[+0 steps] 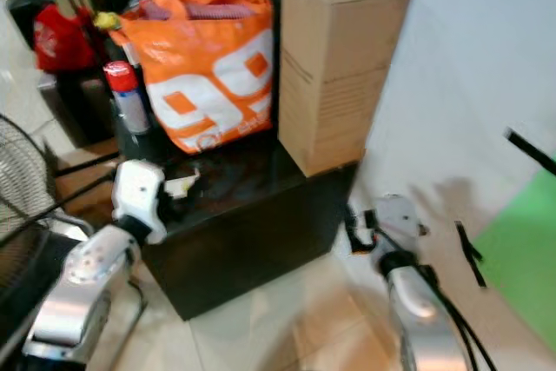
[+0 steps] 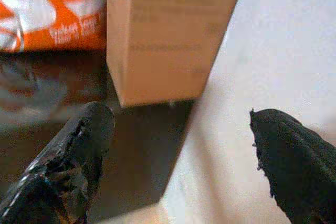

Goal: Hang keys on a hook

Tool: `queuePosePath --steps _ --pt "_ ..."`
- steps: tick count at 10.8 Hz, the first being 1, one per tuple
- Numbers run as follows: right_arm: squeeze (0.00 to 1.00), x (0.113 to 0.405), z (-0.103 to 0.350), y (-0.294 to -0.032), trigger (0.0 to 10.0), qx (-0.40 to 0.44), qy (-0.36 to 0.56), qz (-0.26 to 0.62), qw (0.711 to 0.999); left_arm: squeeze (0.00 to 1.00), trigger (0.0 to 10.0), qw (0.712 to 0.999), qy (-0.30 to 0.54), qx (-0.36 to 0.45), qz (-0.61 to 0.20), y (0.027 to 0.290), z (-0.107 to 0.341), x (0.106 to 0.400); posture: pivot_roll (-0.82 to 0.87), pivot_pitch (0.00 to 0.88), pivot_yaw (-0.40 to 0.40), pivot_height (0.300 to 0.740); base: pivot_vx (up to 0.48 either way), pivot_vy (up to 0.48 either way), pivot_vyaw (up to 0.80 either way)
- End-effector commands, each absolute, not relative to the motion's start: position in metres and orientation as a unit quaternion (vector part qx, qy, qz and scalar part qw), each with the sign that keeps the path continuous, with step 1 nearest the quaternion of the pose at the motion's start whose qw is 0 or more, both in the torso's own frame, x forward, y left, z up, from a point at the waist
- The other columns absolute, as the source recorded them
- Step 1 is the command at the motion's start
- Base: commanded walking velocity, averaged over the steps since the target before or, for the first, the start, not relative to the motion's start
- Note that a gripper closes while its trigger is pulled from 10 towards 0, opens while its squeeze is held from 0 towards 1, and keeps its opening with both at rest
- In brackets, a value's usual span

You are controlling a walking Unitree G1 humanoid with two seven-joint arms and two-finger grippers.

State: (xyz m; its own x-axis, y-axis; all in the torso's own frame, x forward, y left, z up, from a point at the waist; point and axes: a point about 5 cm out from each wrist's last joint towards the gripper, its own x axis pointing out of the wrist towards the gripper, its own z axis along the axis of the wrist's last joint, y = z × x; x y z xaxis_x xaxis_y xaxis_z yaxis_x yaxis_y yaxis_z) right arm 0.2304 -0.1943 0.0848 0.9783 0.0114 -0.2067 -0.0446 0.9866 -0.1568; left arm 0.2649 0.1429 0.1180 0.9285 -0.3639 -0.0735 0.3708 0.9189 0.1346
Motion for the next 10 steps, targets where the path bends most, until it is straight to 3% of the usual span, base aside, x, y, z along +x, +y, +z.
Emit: queuePosePath --steps 1,3,5,10 --pt "1.0 0.231 0.087 -0.186 10.0 -0.077 0.097 0.032 0.992 0.0 10.0 0.981 0.022 0.083 -0.174 0.153 0.12 0.266 -0.11 0.0 0.005 0.74 0.349 0.0 0.0" --pt "1.0 0.232 0.087 -0.184 10.0 -0.093 0.097 0.054 0.99 0.0 10.0 0.982 0.025 0.081 -0.171 0.153 0.118 0.267 -0.12 0.0 0.007 0.74 0.349 0.0 0.0" --pt "1.0 0.235 0.087 -0.182 10.0 -0.096 0.096 0.06 0.989 0.0 10.0 0.982 0.026 0.08 -0.17 0.154 0.118 0.267 -0.11 0.0 0.003 0.74 0.347 0.0 0.8" --pt "1.0 0.242 0.087 -0.185 10.0 -0.107 0.096 0.063 0.988 0.0 10.0 0.982 0.025 0.084 -0.164 0.158 0.119 0.269 -0.11 0.0 -0.004 0.74 0.347 0.0 0.0"
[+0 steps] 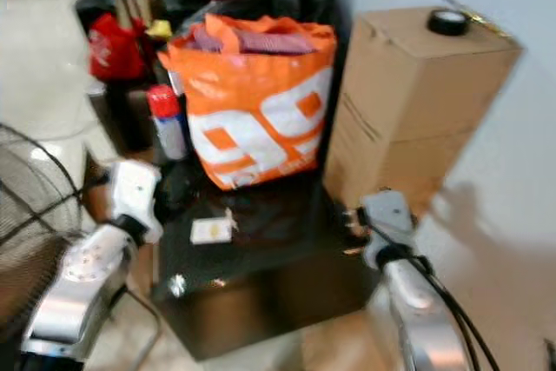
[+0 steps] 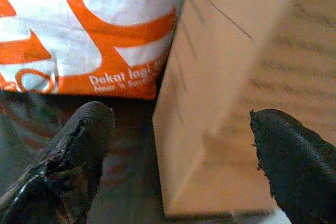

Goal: Hang keys on a hook

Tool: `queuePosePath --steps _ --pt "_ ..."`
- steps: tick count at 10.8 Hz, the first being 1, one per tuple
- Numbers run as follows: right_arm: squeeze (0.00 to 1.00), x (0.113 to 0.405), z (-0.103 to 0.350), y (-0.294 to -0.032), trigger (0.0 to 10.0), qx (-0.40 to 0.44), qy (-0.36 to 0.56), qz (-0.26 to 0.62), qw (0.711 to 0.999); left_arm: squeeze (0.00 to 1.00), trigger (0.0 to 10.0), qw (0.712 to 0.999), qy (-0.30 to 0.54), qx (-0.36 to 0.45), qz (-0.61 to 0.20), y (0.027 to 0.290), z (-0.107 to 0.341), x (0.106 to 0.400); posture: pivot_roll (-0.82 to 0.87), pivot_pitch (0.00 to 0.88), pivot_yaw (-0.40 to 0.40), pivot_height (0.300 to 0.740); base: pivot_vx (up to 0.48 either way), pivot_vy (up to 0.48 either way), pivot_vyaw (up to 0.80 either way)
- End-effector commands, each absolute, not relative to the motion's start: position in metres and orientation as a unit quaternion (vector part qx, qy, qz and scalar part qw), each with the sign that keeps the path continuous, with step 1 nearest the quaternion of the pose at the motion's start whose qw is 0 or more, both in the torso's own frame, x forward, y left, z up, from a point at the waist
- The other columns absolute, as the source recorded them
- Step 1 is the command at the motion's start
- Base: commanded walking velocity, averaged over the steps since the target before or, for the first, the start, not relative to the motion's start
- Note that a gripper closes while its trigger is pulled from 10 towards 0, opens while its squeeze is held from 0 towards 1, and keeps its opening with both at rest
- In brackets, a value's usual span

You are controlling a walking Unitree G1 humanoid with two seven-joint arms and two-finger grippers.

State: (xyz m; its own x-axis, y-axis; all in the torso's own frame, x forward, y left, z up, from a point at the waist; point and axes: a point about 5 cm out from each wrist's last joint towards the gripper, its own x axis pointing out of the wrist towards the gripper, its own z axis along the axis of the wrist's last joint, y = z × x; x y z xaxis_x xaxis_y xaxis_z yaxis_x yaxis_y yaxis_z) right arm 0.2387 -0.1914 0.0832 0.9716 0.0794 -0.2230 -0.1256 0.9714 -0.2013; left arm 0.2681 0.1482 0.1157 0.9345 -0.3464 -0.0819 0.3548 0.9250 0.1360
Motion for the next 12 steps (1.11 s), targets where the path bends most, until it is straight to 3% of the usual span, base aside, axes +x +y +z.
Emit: queuePosePath --steps 1,2,5,10,12 --pt "1.0 0.242 0.087 -0.184 10.0 -0.109 0.095 0.068 0.987 0.0 10.0 0.983 0.025 0.083 -0.165 0.157 0.118 0.269 -0.11 0.0 -0.003 0.74 0.345 0.0 0.0" --pt "1.0 0.241 0.087 -0.181 10.0 -0.119 0.096 0.1 0.983 0.0 10.0 0.982 0.025 0.082 -0.166 0.156 0.118 0.268 -0.11 0.0 -0.003 0.74 0.341 0.0 0.0" --pt "1.0 0.238 0.08 -0.178 10.0 -0.139 0.118 0.162 0.97 0.0 10.0 0.982 0.028 0.081 -0.168 0.155 0.116 0.267 -0.11 0.0 -0.004 0.74 0.325 0.0 0.8" --pt "1.0 0.248 0.072 -0.184 10.0 -0.168 0.132 0.177 0.961 0.0 10.0 0.979 0.044 0.102 -0.172 0.159 0.11 0.266 -0.11 0.0 -0.018 0.74 0.0 0.0 0.0" --pt "1.0 0.252 0.064 -0.186 10.0 -0.197 0.157 0.191 0.949 0.0 10.0 0.969 0.065 0.111 -0.209 0.154 0.103 0.268 -0.11 0.0 -0.018 0.74 0.0 0.0 0.0"
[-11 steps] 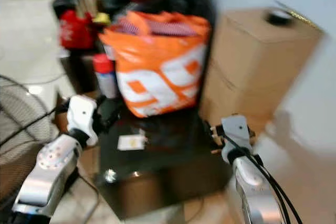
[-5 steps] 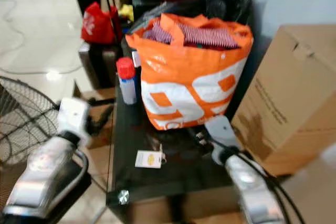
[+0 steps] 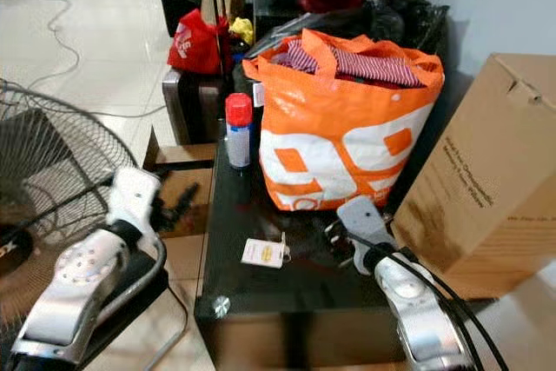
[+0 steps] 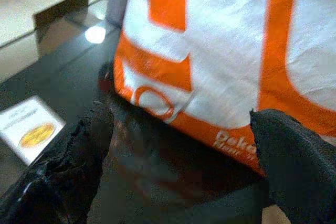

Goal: Hang keys on a hook

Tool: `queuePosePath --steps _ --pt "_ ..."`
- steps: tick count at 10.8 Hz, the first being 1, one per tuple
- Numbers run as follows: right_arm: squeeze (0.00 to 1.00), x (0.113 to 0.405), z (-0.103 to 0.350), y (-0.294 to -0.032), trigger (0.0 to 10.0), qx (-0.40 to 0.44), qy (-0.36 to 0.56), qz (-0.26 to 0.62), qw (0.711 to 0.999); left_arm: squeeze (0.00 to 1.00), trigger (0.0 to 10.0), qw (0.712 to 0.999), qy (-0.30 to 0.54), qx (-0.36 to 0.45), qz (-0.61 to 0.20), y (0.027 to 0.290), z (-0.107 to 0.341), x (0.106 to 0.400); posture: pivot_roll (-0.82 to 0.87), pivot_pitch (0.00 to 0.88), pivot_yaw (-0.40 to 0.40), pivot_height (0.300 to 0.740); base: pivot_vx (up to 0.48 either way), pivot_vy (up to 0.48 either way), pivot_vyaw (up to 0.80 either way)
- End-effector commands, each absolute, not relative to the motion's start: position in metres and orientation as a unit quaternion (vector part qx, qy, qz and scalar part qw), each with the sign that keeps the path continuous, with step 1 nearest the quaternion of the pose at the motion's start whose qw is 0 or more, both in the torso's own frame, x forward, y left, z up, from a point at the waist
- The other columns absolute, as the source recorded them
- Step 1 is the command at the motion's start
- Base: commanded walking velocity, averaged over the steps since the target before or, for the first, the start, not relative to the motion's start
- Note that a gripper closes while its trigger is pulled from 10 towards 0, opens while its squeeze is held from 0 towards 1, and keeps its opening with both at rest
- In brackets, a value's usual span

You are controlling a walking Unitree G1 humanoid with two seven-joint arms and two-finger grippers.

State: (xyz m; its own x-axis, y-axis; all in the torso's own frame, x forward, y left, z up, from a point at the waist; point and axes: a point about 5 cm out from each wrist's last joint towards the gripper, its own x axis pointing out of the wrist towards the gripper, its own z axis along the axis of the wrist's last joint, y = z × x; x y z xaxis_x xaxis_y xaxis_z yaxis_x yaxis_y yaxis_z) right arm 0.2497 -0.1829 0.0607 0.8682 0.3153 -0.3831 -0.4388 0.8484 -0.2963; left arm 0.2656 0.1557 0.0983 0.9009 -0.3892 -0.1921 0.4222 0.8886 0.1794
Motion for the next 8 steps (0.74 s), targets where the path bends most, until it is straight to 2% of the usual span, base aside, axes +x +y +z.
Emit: queuePosePath --steps 1,2,3,4,5,8 --pt "1.0 0.252 0.058 -0.181 10.0 -0.197 0.176 0.218 0.94 0.0 10.0 0.962 0.09 0.123 -0.228 0.154 0.096 0.268 -0.11 0.0 -0.016 0.74 0.0 0.0 0.0" --pt "1.0 0.256 0.043 -0.178 10.0 -0.192 0.218 0.228 0.929 0.0 10.0 0.945 0.126 0.138 -0.27 0.152 0.085 0.267 -0.12 0.0 -0.012 0.74 0.0 0.0 0.0" --pt "0.4 0.258 0.035 -0.169 10.0 -0.163 0.224 0.239 0.931 0.0 10.0 0.929 0.149 0.153 -0.302 0.151 0.076 0.263 -0.13 0.001 -0.001 0.74 0.0 0.0 0.0" --pt "0.0 0.258 0.031 -0.159 10.0 -0.148 0.225 0.263 0.926 0.0 10.0 0.915 0.166 0.167 -0.327 0.15 0.068 0.258 -0.14 0.014 0.003 0.74 0.0 0.0 0.0" --pt "0.0 0.258 0.025 -0.147 10.0 -0.135 0.23 0.288 0.92 0.0 10.0 0.901 0.182 0.176 -0.352 0.148 0.061 0.253 -0.14 0.027 0.005 0.74 0.0 0.0 0.0" --pt "0.0 0.255 0.015 -0.121 10.0 -0.133 0.234 0.332 0.904 0.0 10.0 0.886 0.204 0.18 -0.374 0.147 0.052 0.24 -0.13 0.087 -0.016 0.74 0.0 0.0 0.0"
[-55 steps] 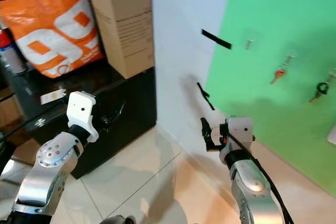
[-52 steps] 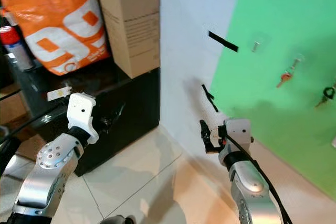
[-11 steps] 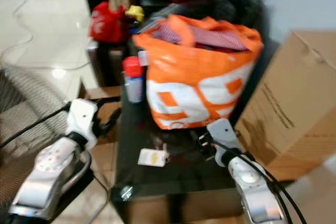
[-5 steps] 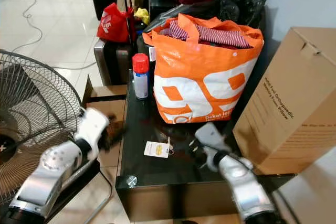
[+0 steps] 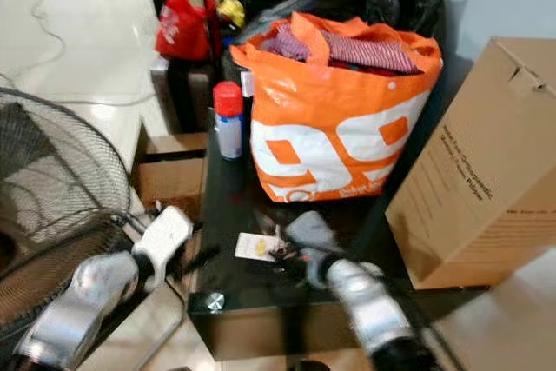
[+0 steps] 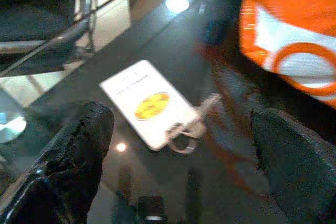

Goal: Hang keys on a hook

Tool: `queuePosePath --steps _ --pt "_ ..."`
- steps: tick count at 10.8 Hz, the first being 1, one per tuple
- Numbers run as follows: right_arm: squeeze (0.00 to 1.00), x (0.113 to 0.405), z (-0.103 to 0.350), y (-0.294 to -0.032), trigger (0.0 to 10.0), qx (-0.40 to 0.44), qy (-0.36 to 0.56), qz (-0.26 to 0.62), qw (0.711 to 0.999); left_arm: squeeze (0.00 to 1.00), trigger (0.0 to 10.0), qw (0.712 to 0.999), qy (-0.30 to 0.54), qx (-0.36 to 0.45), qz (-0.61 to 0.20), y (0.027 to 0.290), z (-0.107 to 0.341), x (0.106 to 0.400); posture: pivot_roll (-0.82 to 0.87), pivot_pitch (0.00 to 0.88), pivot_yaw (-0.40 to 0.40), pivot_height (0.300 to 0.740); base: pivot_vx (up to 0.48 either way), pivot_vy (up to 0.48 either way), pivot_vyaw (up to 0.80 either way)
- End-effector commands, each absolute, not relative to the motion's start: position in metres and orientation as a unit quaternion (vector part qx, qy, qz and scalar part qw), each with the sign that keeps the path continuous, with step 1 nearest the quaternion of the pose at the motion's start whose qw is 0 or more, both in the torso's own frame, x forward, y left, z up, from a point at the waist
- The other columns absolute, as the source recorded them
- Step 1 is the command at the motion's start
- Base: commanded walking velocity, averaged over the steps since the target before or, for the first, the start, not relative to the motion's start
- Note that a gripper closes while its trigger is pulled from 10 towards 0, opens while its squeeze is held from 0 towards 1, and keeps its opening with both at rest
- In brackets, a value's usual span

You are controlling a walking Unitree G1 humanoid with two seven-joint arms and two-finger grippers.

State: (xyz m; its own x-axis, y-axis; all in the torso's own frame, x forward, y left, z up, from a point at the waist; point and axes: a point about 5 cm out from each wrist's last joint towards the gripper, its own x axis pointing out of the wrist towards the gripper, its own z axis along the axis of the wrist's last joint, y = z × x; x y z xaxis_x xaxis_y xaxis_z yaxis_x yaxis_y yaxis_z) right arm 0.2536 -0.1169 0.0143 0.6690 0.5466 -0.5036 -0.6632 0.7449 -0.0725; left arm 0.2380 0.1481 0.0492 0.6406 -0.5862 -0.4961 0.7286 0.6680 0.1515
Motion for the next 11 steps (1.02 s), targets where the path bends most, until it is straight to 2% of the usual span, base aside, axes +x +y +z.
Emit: queuePosePath --steps 1,4,7,8,9,10,11 --pt "0.0 0.254 0.015 -0.111 10.0 -0.12 0.224 0.343 0.904 0.0 10.0 0.887 0.205 0.177 -0.374 0.148 0.052 0.234 -0.12 0.105 -0.023 0.74 0.0 0.0 0.0" --pt "0.0 0.255 0.008 -0.087 10.0 -0.055 0.231 0.322 0.916 0.0 10.0 0.888 0.205 0.184 -0.367 0.154 0.054 0.227 -0.1 0.16 -0.024 0.74 0.0 0.0 0.0" --pt "0.0 0.264 0.005 -0.082 10.0 -0.062 0.219 0.253 0.94 0.0 10.0 0.898 0.195 0.185 -0.349 0.158 0.059 0.226 -0.08 0.179 -0.02 0.74 0.0 0.0 0.0" --pt "0.0 0.269 0.005 -0.083 7.6 -0.067 0.217 0.231 0.946 0.0 10.0 0.898 0.195 0.186 -0.349 0.159 0.061 0.225 -0.07 0.185 -0.015 0.74 0.0 0.0 0.0" --pt "0.0 0.273 0.007 -0.085 6.5 -0.075 0.213 0.221 0.949 0.0 10.0 0.897 0.195 0.186 -0.35 0.16 0.062 0.225 -0.07 0.182 -0.01 0.74 0.0 0.0 0.0" --pt "0.0 0.274 0.007 -0.087 4.9 -0.081 0.214 0.218 0.949 0.0 10.0 0.896 0.196 0.185 -0.352 0.159 0.062 0.224 -0.08 0.181 -0.01 0.74 0.0 0.0 0.0" --pt "0.0 0.274 0.005 -0.093 2.5 -0.084 0.226 0.222 0.945 0.0 10.0 0.893 0.196 0.18 -0.364 0.157 0.062 0.224 -0.08 0.174 -0.006 0.74 0.0 0.0 0.0"
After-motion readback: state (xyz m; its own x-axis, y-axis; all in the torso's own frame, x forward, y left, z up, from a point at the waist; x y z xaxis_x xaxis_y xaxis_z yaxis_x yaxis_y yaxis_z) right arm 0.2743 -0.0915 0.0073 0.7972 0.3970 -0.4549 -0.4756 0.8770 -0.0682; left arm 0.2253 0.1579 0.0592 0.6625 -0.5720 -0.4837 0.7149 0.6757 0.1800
